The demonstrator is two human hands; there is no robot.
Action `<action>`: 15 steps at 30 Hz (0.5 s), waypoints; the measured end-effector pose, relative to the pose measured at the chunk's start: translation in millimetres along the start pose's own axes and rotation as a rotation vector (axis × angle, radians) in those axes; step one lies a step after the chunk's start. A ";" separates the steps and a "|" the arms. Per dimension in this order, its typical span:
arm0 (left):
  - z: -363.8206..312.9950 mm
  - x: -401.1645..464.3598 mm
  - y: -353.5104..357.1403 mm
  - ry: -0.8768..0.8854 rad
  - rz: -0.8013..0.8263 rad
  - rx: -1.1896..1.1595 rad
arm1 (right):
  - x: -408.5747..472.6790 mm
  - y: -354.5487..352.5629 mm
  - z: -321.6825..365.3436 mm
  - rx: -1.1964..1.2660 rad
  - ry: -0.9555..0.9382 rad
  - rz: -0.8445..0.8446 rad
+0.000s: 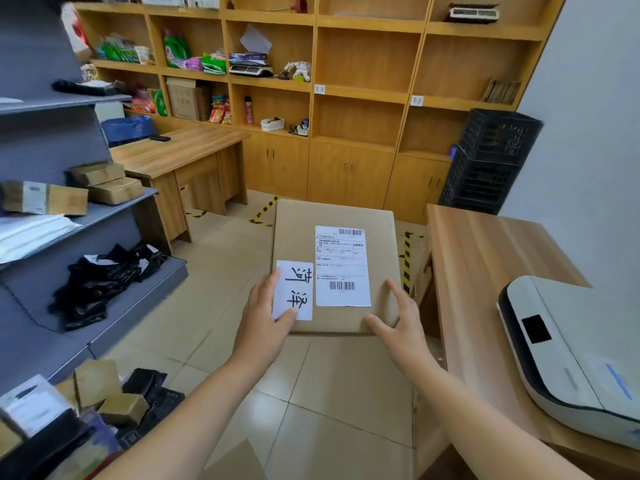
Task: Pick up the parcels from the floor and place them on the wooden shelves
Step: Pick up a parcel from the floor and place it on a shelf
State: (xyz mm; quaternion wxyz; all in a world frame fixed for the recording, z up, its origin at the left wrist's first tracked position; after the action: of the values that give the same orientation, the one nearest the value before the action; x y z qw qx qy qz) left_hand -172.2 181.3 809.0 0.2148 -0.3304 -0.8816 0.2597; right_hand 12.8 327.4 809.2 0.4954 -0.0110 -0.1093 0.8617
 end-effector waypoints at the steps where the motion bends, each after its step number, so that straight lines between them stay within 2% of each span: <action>1: 0.7 18.5 8.0 -0.001 -0.001 0.025 | 22.0 0.5 -4.2 -0.002 0.002 0.007; 6: -13.6 119.0 56.2 -0.028 -0.017 0.142 | 141.6 -8.2 -21.3 -0.045 0.015 0.026; 15: -23.7 263.8 113.8 -0.054 -0.018 0.154 | 302.1 -18.1 -28.6 -0.054 0.009 0.075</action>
State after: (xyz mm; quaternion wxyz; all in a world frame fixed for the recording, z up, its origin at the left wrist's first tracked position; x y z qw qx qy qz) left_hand -287.5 445.5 813.7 0.2179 -0.2977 -0.8676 0.3335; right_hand -121.9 599.9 811.9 0.4626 -0.0322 -0.1296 0.8764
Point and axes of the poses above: each hand's wrist, its own x-axis towards the middle knuckle, its own y-axis out of the palm, z = x × y, the point moved 4 cm from there along x, towards the middle knuckle, and after that the axes turned 15 degrees about x, right-handed, at the moved point
